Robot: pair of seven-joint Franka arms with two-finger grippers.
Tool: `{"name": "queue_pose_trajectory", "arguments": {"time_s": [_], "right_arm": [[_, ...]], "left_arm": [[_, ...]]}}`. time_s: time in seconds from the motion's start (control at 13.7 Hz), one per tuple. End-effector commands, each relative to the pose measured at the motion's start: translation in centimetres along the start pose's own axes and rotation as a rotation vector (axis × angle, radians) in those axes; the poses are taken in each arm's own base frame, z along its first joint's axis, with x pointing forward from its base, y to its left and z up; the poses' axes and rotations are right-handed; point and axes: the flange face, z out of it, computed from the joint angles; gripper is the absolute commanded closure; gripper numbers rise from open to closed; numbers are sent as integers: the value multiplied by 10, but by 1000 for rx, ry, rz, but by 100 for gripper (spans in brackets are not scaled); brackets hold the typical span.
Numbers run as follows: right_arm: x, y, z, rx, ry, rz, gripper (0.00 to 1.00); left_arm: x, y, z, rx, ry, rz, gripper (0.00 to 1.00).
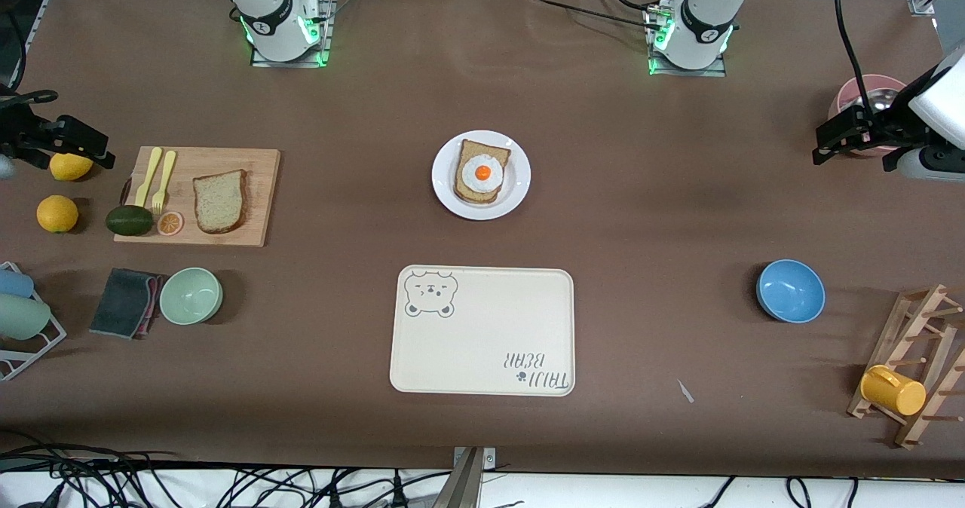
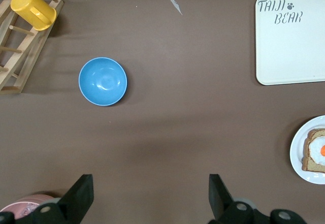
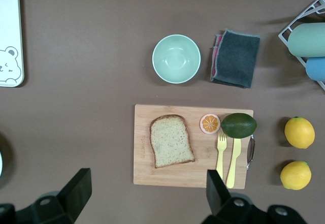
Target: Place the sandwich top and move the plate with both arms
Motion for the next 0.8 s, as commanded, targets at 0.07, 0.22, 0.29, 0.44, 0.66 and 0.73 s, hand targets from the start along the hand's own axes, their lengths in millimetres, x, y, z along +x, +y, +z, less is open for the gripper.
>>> {"name": "queue_pose_trajectory", "arguments": {"time_s": [0.07, 0.22, 0.29, 0.44, 0.66, 0.73], "right_arm": [[-2, 1, -2, -3, -2, 13, 0], [-2, 1, -2, -3, -3, 13, 0], [-2, 1, -2, -3, -3, 15, 0], [-2, 1, -1, -3, -5, 15, 0], [-2, 1, -1, -3, -5, 15, 0], [-2, 0, -1, -3, -5, 13, 0]], "left_arm": [[1, -2, -7, -22, 11, 15, 0], [1, -5, -7, -22, 11, 20, 0], [1, -6, -7, -22, 11, 20, 0], [1, -6, -7, -22, 11, 17, 0], [1, -6, -6, -22, 6, 11, 0], [1, -6, -5, -22, 5, 15, 0]]}}
